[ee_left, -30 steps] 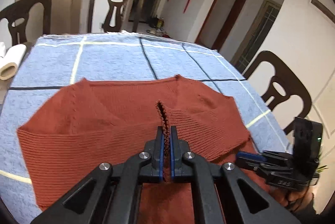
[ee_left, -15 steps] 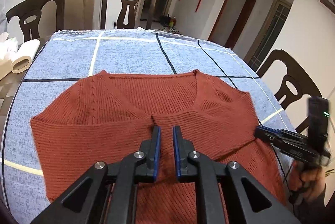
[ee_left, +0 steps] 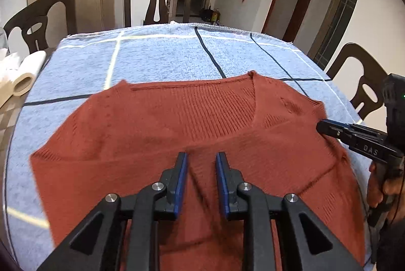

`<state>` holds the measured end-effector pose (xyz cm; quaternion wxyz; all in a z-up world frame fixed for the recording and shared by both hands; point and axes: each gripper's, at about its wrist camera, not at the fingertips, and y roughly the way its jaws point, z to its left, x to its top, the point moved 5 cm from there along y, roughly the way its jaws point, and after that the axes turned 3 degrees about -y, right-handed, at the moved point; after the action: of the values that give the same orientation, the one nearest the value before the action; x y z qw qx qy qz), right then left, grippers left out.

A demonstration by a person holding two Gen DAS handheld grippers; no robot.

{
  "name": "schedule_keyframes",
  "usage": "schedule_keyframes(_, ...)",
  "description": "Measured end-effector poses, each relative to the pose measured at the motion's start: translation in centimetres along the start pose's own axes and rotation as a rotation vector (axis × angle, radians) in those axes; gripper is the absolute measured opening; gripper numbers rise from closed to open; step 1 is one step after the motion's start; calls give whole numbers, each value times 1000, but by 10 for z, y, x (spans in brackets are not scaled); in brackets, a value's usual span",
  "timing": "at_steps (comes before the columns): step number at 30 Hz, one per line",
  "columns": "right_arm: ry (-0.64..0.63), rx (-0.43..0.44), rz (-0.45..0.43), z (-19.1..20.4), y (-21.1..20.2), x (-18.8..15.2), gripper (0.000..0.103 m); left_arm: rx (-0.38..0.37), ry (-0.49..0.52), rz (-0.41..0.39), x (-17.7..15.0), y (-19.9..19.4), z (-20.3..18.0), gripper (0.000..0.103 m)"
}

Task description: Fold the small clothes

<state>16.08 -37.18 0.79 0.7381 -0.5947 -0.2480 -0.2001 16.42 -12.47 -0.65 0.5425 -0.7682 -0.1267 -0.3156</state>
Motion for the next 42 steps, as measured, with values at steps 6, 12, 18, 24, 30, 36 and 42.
schedule_keyframes(6,-76,14,-18,16,-29,-25,20,114,-4,-30,-27,-37,42,27)
schedule_keyframes(12,-89,-3,0,15,-28,-33,22,120,-85,-28,-43,-49,69,27)
schedule_keyframes(18,-107,40,-36,25,-53,-38,44,124,-107,-58,-57,-72,74,33)
schedule_keyframes(24,-96,54,-27,28,-65,-57,45,116,-134,-42,-80,-83,72,39)
schedule_keyframes(30,-42,89,7,22,-77,-87,48,79,-205,-26,-114,-99,75,43)
schedule_keyframes(36,47,171,47,14,-87,-122,49,-6,-258,-32,-145,-118,63,51)
schedule_keyframes(42,89,320,92,31,-99,-145,49,-96,-269,-13,-167,-130,44,52)
